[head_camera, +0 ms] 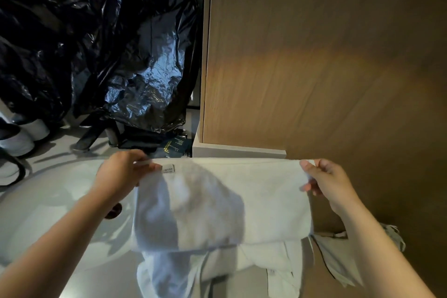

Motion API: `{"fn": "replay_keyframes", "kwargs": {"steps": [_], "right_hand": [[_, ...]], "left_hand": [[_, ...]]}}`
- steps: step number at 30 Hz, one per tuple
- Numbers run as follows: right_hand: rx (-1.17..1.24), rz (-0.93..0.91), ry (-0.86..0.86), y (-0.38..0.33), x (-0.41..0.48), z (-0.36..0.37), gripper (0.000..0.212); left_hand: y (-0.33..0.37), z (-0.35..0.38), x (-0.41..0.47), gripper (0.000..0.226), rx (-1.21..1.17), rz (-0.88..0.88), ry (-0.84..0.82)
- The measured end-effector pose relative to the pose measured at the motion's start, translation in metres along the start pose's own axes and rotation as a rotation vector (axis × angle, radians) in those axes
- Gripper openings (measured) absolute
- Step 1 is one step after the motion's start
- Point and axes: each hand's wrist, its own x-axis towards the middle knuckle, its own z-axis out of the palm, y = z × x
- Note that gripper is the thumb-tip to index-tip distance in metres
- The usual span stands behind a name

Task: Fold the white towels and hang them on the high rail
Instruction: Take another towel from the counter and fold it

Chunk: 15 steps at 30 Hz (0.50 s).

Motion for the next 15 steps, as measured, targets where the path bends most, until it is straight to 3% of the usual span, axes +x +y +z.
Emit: {"fn": "replay_keyframes", "kwargs": {"steps": [5,9,12,15], "right_hand": [[0.237,-0.077,-0.031,-0.035,-0.012,-0.009,0.023],[0.354,-0.130,-0.031,-0.044,-0.022,-0.019,0.031],[0.372,-0.086,-0.058,-0.032,-0.033,-0.021,0.029],[0.386,-0.020,-0.081,-0.010,-0.047,-0.021,0.035]], "left_hand": [[0.030,-0.032,-0.003,0.027,-0.178,-0.093,0.153],[0.043,-0.042,-0.017,0.023,-0.546,-0.094,0.216],[0.035,-0.033,-0.030,0.027,-0.641,-0.167,0.164],[0.026,-0.019,-0.046,0.043,-0.869,-0.286,0.012]]}}
